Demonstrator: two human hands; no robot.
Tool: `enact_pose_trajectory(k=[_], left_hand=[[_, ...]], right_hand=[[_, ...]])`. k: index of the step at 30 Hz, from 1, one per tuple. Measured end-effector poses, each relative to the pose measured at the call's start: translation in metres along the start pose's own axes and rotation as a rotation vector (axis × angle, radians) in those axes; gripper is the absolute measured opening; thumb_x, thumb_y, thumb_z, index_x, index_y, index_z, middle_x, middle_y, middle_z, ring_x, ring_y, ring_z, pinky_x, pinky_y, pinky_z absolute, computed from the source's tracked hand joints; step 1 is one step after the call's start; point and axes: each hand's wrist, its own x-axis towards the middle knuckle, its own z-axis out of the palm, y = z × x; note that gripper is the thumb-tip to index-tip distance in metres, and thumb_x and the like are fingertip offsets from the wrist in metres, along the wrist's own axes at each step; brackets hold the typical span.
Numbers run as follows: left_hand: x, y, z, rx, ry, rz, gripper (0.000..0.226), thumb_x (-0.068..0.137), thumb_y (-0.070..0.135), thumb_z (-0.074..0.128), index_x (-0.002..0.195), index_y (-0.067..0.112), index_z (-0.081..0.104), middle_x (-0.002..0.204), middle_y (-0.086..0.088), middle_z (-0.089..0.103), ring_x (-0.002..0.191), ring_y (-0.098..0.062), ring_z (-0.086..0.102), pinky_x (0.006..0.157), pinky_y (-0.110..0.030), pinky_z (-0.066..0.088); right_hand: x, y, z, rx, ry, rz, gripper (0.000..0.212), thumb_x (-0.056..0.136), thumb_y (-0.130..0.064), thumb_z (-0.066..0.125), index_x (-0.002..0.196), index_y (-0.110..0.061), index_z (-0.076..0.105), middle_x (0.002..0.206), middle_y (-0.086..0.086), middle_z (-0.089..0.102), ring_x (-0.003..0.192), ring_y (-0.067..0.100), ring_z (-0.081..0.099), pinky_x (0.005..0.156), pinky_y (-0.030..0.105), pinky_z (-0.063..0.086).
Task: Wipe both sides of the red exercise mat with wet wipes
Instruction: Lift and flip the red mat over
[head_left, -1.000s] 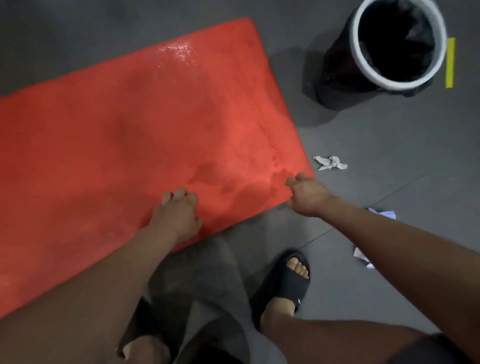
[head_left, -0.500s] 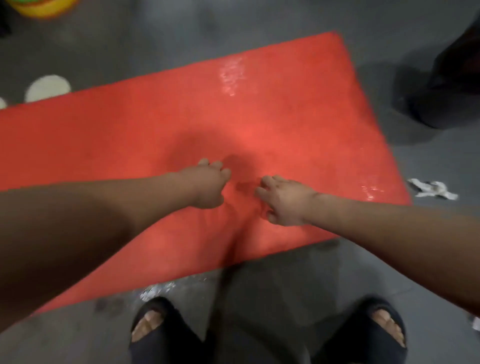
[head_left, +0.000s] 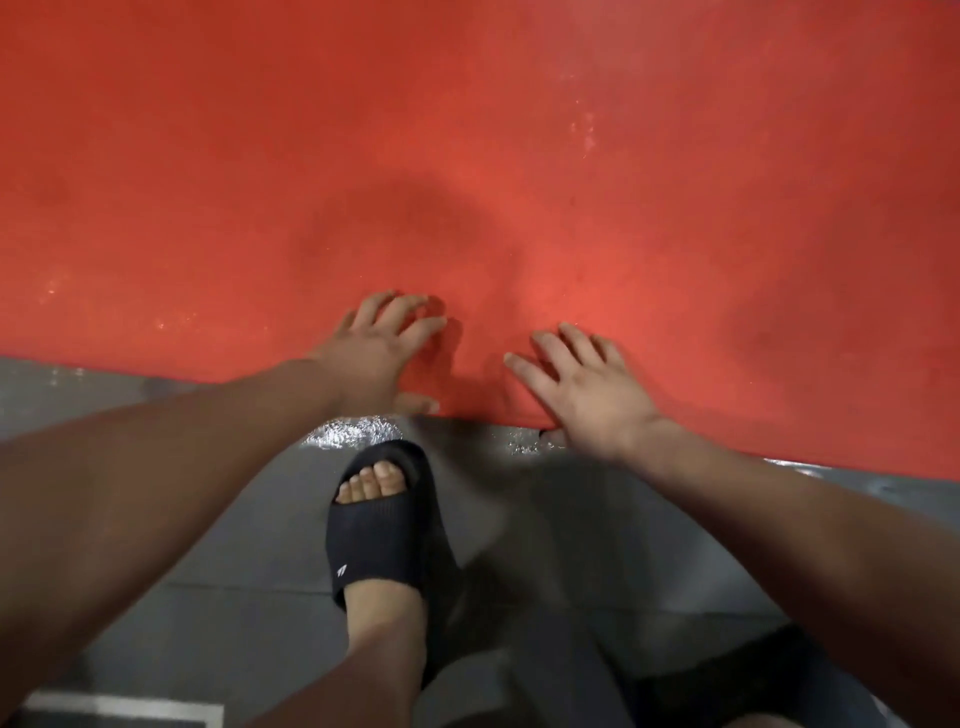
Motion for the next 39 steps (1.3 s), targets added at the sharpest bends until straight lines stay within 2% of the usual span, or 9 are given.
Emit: enact_pose_trajectory(k=[3,6,9,13,21,26,33,37,39], left_hand=[[-0.013,-0.008,0.001,0.103,-0.042,-0.028,0.123,0.069,0.079,0.069,0.157,0.043,-0.01,0.165,0.004,-0.015,0.153,-0.039,-0.01,0.116,-0.07,0.018],[-0.018,-0.008,0.002,0.097,0.001,-0.115,0.121,0.083,0.044,0.074,0.15,0.049,-0.027,0.164,0.001,-0.026,0.151,-0.046,-0.015,0.114,-0.074,0.016],[-0.02,-0.004,0.001,0.069,0.011,-0.186,0.121,0.088,0.002,0.058,0.143,0.054,-0.036,0.164,-0.002,-0.032,0.149,-0.052,-0.016,0.111,-0.078,0.017],[-0.031,-0.001,-0.003,0.066,-0.024,-0.211,0.125,0.083,-0.012,0.052,0.144,0.054,-0.035,0.163,-0.002,-0.034,0.147,-0.053,-0.022,0.11,-0.08,0.01],[-0.065,0.022,0.008,0.035,-0.064,-0.236,0.119,0.087,-0.012,0.047,0.145,0.052,-0.035,0.161,-0.002,-0.037,0.145,-0.053,-0.027,0.109,-0.081,0.007],[-0.071,0.048,0.038,-0.097,-0.189,-0.214,0.113,0.093,0.04,0.067,0.146,0.054,-0.033,0.161,0.0,-0.037,0.146,-0.052,-0.025,0.11,-0.08,0.007],[-0.099,0.014,0.027,-0.03,-0.214,-0.237,0.116,0.09,-0.007,0.045,0.14,0.062,-0.033,0.162,0.006,-0.036,0.15,-0.044,-0.023,0.114,-0.075,0.011],[-0.105,0.015,0.019,0.027,-0.226,-0.266,0.118,0.09,-0.004,0.051,0.139,0.063,-0.033,0.162,0.008,-0.032,0.152,-0.042,-0.018,0.114,-0.073,0.018],[-0.104,0.018,0.017,0.015,-0.241,-0.272,0.115,0.088,0.011,0.06,0.143,0.061,-0.027,0.163,0.008,-0.027,0.153,-0.042,-0.013,0.113,-0.071,0.025]], right_hand=[[-0.002,-0.007,-0.012,0.008,0.003,0.028,0.096,0.089,-0.04,0.064,0.157,-0.03,-0.002,0.163,0.015,0.006,0.148,0.045,0.008,0.116,0.063,0.02],[-0.003,-0.01,-0.024,0.064,0.054,0.079,0.086,0.093,-0.038,0.058,0.159,-0.027,0.003,0.165,0.012,0.006,0.15,0.042,0.008,0.117,0.063,0.015],[-0.009,-0.012,-0.028,0.086,0.111,0.088,0.079,0.094,-0.033,0.054,0.159,-0.025,0.009,0.165,0.01,0.011,0.15,0.041,0.01,0.118,0.064,0.011],[-0.012,-0.014,-0.024,0.124,0.153,0.071,0.08,0.092,-0.028,0.058,0.158,-0.029,0.014,0.165,0.008,0.016,0.15,0.038,0.014,0.118,0.062,0.014],[-0.037,-0.023,-0.002,0.189,0.204,0.044,0.083,0.084,-0.02,0.071,0.155,-0.029,0.028,0.161,0.008,0.028,0.149,0.038,0.022,0.117,0.063,0.018],[-0.063,-0.018,0.017,0.152,0.219,-0.001,0.081,0.077,-0.021,0.078,0.15,-0.024,0.042,0.153,0.012,0.042,0.141,0.044,0.037,0.109,0.069,0.028],[-0.058,-0.057,0.005,0.247,0.173,-0.027,0.072,0.096,-0.024,0.058,0.157,-0.032,0.021,0.165,0.007,0.017,0.152,0.036,0.008,0.119,0.064,0.007],[-0.061,-0.065,0.008,0.259,0.178,-0.024,0.074,0.095,-0.025,0.058,0.157,-0.033,0.019,0.165,0.006,0.016,0.152,0.035,0.008,0.119,0.064,0.006],[-0.063,-0.065,0.008,0.259,0.18,-0.018,0.073,0.094,-0.025,0.058,0.157,-0.032,0.022,0.164,0.006,0.019,0.152,0.034,0.01,0.118,0.064,0.006]])
